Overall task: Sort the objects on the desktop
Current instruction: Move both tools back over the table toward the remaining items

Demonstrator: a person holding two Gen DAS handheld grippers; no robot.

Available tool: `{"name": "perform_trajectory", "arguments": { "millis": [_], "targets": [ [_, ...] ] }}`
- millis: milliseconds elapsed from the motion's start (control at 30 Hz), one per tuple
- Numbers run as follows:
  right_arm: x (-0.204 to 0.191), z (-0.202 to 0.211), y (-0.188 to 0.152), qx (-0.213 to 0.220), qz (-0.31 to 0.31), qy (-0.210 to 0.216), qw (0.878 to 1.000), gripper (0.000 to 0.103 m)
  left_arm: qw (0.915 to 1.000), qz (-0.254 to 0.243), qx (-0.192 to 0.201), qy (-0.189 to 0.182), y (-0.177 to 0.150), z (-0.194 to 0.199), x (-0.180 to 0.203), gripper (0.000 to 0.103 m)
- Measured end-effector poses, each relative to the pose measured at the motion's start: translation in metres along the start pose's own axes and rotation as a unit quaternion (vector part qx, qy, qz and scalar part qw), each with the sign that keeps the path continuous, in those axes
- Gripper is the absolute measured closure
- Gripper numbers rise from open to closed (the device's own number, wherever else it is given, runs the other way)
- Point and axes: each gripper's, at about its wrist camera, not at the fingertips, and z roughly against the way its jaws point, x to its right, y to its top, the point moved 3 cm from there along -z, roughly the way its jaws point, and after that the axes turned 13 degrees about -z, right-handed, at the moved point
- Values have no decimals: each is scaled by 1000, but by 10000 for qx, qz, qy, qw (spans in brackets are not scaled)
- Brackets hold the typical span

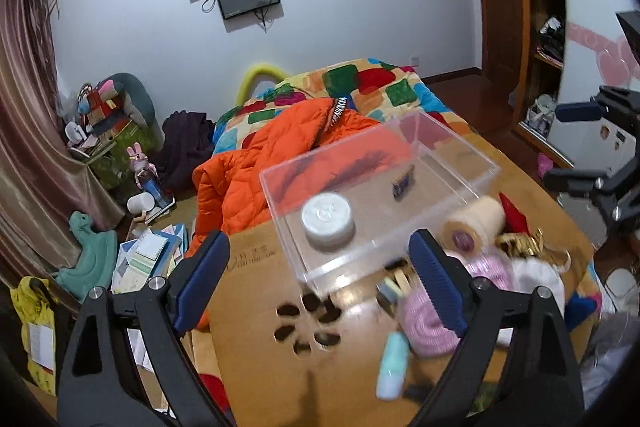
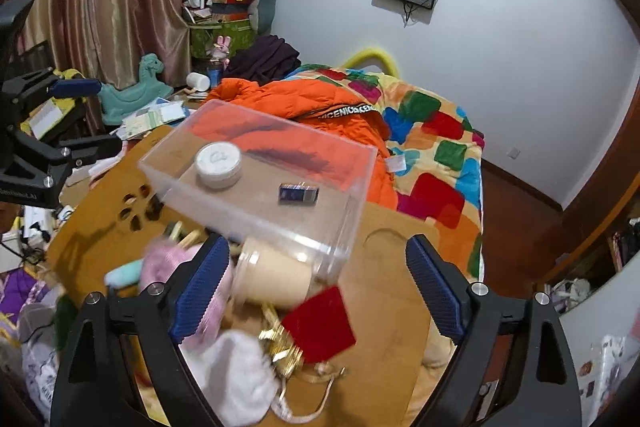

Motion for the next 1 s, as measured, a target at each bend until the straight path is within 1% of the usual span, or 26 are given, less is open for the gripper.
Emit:
{"name": "perform_trajectory", "arguments": {
  "millis": [67,133,300,367,433,633,700,767,833,900,1000],
  "targets": [
    [0,10,-12,-9,-75,92,9999,14,10000,-45,34,-39,-11,9,9,10],
    [0,15,-22,-7,-117,113,9999,14,9999,-82,67,-2,-22,15,16,7],
    [-5,23,-56,32,-73,-129,9999,14,9996,-233,106,146,-49,26,37,7],
    [-6,23,-69,11,-48,-177,9998,13,9995,-249,107,145,-59,27,45,6],
    [-9,22,-83,-89,-57,-86,9999,13,9997,-221,69,22,-72,27,55,6],
    [-13,15,-114,-306,-388,198,9986,13,9994,-74,-20,-335,-103,27,88,6],
    [-14,14,-124,-326,-424,156,9984,13,9987,15,-50,-500,-111,27,95,6],
    [-16,13,-131,-289,-384,0,9988,13,9975,98,-93,-692,-117,25,102,6],
    [-18,11,-138,-288,-335,-33,9990,13,9958,181,-148,-890,-123,22,110,6],
    [-19,6,-142,-376,-347,66,9987,13,9939,220,-271,-1049,-128,15,118,6],
    [-20,-3,-144,-538,-409,300,9973,13,9917,212,-432,-1190,-132,5,127,6]
  ]
}}
